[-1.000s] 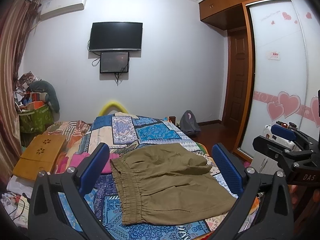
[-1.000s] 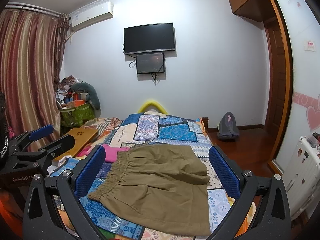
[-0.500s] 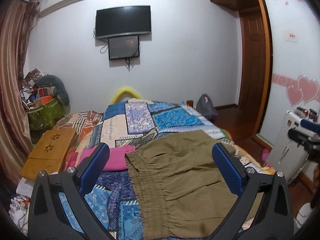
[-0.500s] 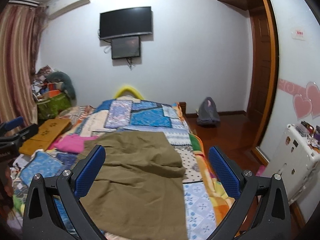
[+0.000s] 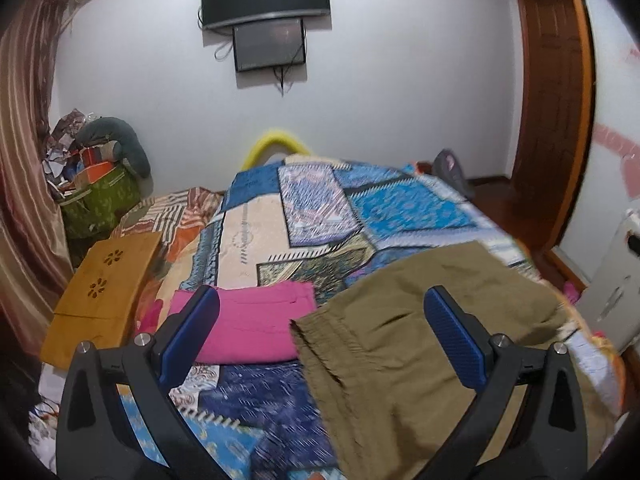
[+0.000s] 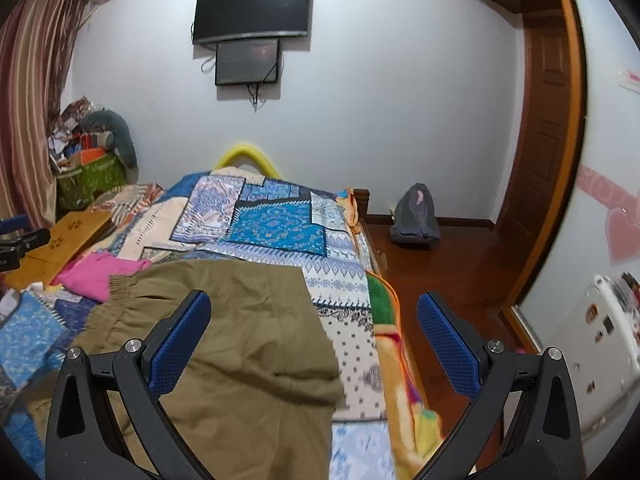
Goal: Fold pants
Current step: 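Lower the left tool to the waistband while the right tool reaches the leg hem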
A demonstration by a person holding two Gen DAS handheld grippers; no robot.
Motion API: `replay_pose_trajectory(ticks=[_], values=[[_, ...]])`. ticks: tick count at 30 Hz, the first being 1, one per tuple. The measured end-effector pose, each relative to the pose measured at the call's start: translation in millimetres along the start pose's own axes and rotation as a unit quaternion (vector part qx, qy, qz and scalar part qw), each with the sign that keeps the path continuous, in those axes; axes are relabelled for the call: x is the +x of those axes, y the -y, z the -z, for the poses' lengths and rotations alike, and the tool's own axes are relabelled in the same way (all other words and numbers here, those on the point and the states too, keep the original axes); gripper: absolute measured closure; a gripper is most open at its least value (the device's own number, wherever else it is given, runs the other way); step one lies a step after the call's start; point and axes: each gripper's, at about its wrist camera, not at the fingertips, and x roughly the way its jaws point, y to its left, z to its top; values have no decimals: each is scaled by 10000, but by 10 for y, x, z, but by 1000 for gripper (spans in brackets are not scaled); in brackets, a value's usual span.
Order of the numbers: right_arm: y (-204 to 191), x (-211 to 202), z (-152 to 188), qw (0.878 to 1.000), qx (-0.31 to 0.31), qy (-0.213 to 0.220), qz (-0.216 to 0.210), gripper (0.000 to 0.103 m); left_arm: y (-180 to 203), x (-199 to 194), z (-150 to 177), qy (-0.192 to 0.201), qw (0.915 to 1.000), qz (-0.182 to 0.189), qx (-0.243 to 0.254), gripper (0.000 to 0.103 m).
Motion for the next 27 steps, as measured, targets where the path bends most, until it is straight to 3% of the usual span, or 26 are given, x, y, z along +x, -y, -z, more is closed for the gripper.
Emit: replay_pose_trajectory(ticks=[7, 14, 17, 21, 23, 25, 27], values=[[45, 784, -55, 9983, -163, -539, -138, 1, -167, 877, 219, -691, 9975, 159, 15, 0], [73, 1470, -151, 9924, -480, -981, -569, 2, -299, 1538, 420, -1410, 9898, -61, -190, 20], [50, 1714, -218, 9899, -674, -1012, -726, 2, -370, 1760, 474, -1643, 9856, 125, -393, 26], [-29, 2089, -224, 9831, -946, -1286, -900, 2, -355, 1951, 588, -1975, 9781, 523, -397, 27], [-49, 2274, -184, 9787, -1000, -1513, -958, 17, -333, 2018, 645, -2079, 9756, 606, -374, 28], [-47, 2470, -125, 9733, -965, -1821, -1015, 22, -347, 2054, 666, -2105, 9731, 815, -467, 35], [-39, 2611, -72, 9689, -901, -2044, -1066, 25, -377, 2061, 663, -2133, 9693, 1046, -632, 49]])
